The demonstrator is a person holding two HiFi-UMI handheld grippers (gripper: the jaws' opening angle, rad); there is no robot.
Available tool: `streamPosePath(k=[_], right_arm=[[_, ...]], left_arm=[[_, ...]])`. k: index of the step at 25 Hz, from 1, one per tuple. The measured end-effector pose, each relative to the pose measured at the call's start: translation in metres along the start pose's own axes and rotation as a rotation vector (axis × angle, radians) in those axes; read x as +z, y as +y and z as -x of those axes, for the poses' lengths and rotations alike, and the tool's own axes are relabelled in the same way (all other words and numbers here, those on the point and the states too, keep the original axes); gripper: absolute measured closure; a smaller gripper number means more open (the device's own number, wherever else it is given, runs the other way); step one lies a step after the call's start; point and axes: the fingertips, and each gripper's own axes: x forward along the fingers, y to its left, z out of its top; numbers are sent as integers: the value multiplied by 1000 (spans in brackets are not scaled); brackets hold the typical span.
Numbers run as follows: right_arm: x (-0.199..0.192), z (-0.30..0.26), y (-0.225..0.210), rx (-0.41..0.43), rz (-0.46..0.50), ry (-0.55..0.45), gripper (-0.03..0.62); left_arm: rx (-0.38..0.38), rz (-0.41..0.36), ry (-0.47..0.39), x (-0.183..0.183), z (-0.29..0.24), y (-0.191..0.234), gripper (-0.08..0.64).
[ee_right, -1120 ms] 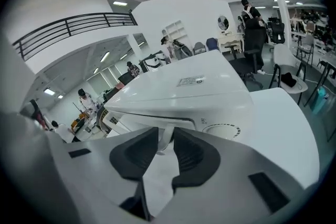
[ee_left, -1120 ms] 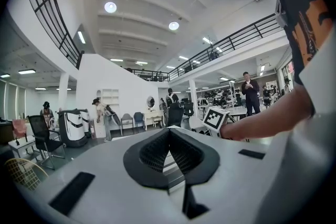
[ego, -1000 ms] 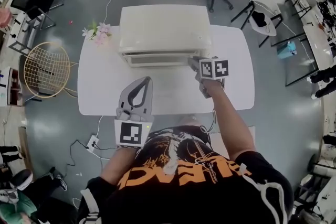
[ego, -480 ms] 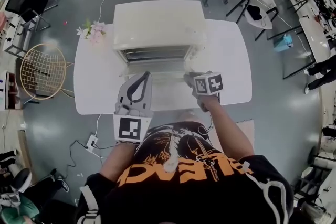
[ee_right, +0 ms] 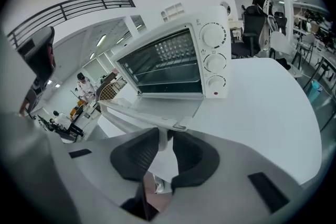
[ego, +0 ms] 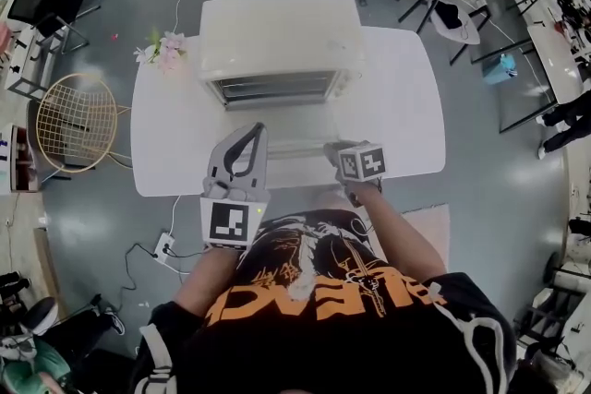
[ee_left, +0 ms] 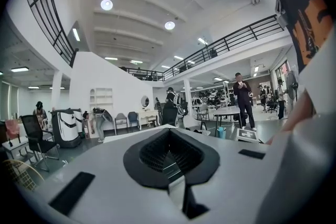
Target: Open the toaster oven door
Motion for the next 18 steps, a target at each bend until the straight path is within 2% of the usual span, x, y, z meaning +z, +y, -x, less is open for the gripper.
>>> streamPosePath(k=[5, 8, 11, 18], right_arm=[[-32, -11, -3, -23, -15, 3, 499], [-54, -23, -8, -29, -48, 23, 500], [-75, -37, -14, -38, -94, 54, 502], [-107, -64, -26, -54, -144, 122, 506]], left_arm=[[-27, -15, 20, -15, -1, -7, 540], [-57, -26, 70, -42, -5, -16, 540], [-121, -53, 180, -91, -15, -34, 540], [-340, -107, 491, -211, -43, -82, 540]])
